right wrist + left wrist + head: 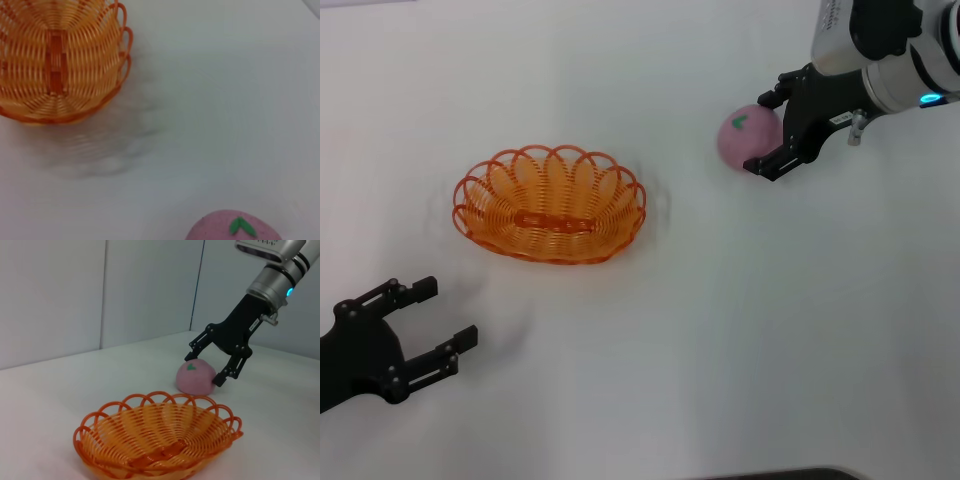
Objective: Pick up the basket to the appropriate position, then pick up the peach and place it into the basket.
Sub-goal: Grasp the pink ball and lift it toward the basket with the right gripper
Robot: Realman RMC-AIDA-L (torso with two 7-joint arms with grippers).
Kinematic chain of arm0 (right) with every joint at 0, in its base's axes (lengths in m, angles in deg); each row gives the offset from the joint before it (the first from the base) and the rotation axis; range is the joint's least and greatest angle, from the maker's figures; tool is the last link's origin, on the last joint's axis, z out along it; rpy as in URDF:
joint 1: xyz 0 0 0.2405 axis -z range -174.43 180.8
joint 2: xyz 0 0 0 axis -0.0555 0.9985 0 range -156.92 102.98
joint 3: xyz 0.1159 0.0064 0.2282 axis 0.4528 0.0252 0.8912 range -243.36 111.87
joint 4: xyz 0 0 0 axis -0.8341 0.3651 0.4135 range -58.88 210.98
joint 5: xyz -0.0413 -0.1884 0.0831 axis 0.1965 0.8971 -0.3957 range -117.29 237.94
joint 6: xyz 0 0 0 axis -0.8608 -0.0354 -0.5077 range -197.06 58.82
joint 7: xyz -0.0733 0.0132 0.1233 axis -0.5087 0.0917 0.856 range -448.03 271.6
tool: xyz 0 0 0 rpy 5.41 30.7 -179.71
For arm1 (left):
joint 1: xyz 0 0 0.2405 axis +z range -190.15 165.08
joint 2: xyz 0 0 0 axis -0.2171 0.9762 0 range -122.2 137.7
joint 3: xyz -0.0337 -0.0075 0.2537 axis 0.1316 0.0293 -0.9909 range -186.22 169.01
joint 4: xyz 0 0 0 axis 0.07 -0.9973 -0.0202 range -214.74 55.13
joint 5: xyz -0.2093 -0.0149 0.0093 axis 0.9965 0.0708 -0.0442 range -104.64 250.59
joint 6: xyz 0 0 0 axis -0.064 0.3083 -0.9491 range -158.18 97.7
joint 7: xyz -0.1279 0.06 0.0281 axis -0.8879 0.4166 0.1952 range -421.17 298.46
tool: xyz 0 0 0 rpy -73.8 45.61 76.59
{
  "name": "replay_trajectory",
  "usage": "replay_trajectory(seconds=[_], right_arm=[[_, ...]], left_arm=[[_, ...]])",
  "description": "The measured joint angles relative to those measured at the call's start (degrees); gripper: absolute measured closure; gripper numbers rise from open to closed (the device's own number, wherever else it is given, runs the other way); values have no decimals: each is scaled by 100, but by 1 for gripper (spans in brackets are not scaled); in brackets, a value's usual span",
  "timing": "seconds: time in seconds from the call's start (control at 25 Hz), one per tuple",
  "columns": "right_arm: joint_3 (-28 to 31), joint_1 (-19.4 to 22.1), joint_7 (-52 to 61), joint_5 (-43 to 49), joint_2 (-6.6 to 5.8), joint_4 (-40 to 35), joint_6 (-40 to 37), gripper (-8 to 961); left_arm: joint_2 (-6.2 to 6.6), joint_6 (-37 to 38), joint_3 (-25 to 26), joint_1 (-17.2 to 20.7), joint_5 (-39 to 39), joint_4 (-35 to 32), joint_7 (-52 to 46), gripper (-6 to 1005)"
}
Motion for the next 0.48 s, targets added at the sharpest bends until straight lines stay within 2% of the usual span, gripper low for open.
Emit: replay_trajectory(seconds=[0.48], right_arm=[[-133,27,181,0,3,33,270,-2]], left_arm=[[-7,3,3,-3,5,5,0,233]])
